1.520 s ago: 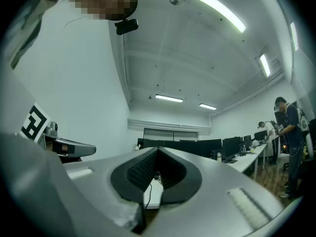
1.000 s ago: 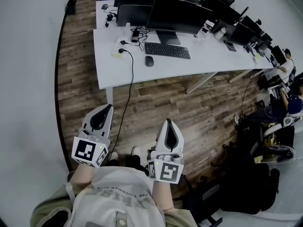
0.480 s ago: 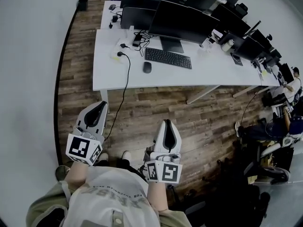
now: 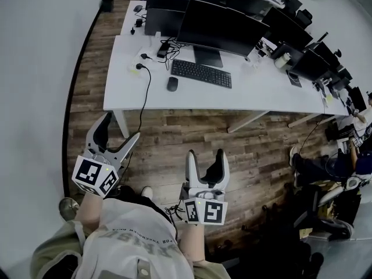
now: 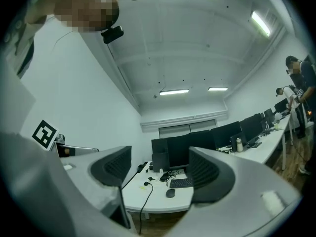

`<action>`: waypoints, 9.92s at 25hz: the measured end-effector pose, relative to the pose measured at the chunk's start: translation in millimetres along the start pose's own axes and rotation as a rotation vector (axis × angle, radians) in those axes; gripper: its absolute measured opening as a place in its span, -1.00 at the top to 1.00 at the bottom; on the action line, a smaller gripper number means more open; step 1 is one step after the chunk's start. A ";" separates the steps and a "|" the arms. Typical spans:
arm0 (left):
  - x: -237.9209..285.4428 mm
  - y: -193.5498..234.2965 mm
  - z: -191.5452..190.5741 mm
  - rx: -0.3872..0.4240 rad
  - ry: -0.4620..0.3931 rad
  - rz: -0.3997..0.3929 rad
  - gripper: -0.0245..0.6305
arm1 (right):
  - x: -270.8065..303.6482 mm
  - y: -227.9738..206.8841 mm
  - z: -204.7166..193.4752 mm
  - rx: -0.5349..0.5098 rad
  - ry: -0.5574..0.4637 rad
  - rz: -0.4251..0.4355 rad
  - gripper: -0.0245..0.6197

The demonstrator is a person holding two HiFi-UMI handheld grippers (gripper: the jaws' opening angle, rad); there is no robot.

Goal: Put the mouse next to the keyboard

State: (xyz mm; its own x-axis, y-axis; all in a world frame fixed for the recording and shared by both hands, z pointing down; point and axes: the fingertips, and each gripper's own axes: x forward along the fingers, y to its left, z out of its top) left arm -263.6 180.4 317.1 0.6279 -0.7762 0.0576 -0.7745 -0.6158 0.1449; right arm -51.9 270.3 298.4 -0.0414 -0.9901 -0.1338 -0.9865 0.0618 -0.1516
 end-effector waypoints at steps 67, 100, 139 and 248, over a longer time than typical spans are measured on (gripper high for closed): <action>368.8 202.7 -46.6 -0.006 0.254 0.083 -0.31 | 397.2 -88.8 -458.1 0.012 1.041 -0.043 -0.18; 332.0 154.4 -47.9 0.012 0.233 -0.158 -0.31 | 379.3 -140.8 -337.0 0.065 0.774 -0.348 -0.03; 465.9 -107.8 -84.6 0.040 0.216 -0.017 -0.31 | 317.5 -468.2 -228.4 0.109 0.665 -0.260 -0.03; 467.3 -166.2 -6.2 0.121 -0.093 -0.010 0.89 | 279.1 -385.0 -3.8 -0.236 0.002 -0.008 0.92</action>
State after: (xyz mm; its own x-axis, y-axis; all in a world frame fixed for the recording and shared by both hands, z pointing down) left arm 159.0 -79.1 326.0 0.6303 -0.7755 -0.0362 -0.7752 -0.6312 0.0247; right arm 315.7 -30.3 323.2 -0.0339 -0.9908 -0.1314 -0.9964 0.0233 0.0809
